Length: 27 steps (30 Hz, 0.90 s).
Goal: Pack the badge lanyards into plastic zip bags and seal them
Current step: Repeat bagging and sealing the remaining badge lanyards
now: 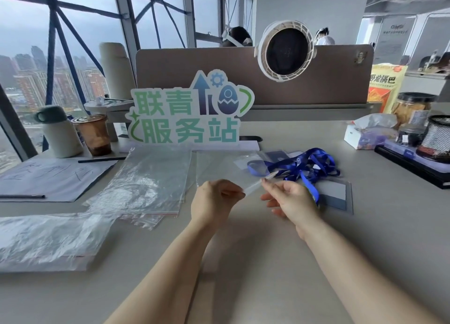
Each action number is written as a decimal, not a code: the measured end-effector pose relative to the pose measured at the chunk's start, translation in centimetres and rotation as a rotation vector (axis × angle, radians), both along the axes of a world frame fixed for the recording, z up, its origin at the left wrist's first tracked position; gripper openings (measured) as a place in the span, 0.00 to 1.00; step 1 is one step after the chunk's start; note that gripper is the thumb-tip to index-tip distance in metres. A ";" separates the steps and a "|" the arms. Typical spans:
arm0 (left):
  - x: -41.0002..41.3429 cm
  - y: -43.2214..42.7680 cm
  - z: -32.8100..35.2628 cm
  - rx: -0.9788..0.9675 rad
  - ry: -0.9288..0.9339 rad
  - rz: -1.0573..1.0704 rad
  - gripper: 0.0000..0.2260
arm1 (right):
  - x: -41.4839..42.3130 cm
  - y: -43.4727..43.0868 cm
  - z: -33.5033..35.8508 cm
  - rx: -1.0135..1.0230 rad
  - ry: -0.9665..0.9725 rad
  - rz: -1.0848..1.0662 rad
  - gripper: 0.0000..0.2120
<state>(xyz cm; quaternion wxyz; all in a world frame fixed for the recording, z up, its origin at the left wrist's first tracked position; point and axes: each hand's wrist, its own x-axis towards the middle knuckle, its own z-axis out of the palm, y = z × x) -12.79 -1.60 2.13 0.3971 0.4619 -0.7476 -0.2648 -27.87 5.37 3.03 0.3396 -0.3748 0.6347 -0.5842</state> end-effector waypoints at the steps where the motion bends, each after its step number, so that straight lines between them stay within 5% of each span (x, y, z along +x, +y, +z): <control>1: -0.1 0.0 -0.2 0.009 0.014 -0.016 0.04 | 0.2 0.0 0.0 0.002 0.031 0.017 0.14; 5: -0.5 0.2 -0.6 0.011 -0.020 -0.145 0.04 | 0.3 -0.1 -0.1 -0.011 0.087 0.024 0.13; 10: 0.2 0.3 -0.6 -0.012 -0.289 -0.183 0.06 | -0.1 -0.4 -0.3 -0.005 0.056 -0.021 0.11; 19: -0.2 0.8 0.0 0.181 0.166 -0.095 0.07 | 0.2 0.0 -0.4 0.016 0.120 0.083 0.16; 27: -0.6 1.5 0.2 0.276 0.247 -0.159 0.06 | 0.0 -0.3 -0.9 -0.021 0.184 0.122 0.07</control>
